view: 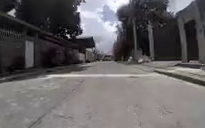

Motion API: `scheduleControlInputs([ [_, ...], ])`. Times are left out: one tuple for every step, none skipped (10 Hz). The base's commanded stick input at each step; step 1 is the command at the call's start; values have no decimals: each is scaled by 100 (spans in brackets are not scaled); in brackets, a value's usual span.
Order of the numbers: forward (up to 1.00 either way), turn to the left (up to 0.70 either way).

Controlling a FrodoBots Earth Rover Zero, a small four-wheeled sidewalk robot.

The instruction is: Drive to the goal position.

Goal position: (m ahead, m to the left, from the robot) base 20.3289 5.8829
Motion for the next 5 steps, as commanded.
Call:
scheduleControlInputs([
  [100,0],
  [100,0],
  [100,0],
  [100,0],
  [100,0],
])
